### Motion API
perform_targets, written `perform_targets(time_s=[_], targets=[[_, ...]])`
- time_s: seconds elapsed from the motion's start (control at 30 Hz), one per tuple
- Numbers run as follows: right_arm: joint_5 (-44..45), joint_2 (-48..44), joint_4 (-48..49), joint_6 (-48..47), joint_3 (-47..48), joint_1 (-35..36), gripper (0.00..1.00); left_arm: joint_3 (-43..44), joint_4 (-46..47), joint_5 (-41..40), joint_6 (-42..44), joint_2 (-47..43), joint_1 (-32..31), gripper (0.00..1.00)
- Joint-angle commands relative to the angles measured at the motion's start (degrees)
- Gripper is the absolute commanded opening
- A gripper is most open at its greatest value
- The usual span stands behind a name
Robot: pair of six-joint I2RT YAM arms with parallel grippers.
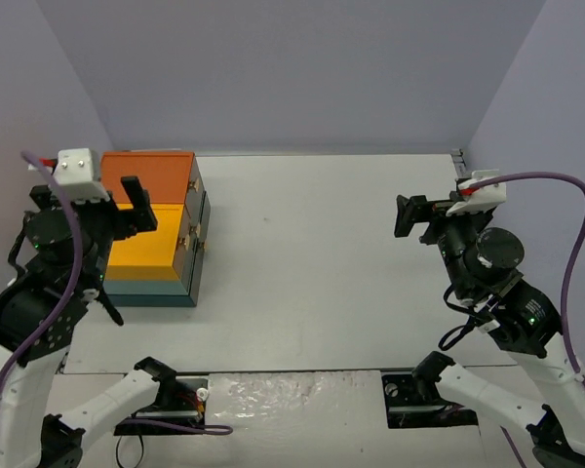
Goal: Organize the makeup
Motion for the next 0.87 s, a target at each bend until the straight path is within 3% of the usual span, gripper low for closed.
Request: perform_targets(time_s=[0.0, 0.33, 0.83], targets=[[10.14, 1.59, 2.40, -4.48, 3.59, -0.47, 1.00, -2.69, -2.45, -6.42, 1.70, -5.56, 0.29, 0.97], [7.91, 4.12, 7.61, -4.85, 3.65, -0.48, 1.00, -10.05, -5.81, -11.89, -1.33, -15.58, 0.22, 0.97], [5.90, 5.86, 10.89, -5.72, 3.64, -0.48, 1.00, -10.50, -4.77, -12.96, -3.67, -14.42, 0.22, 0.97]])
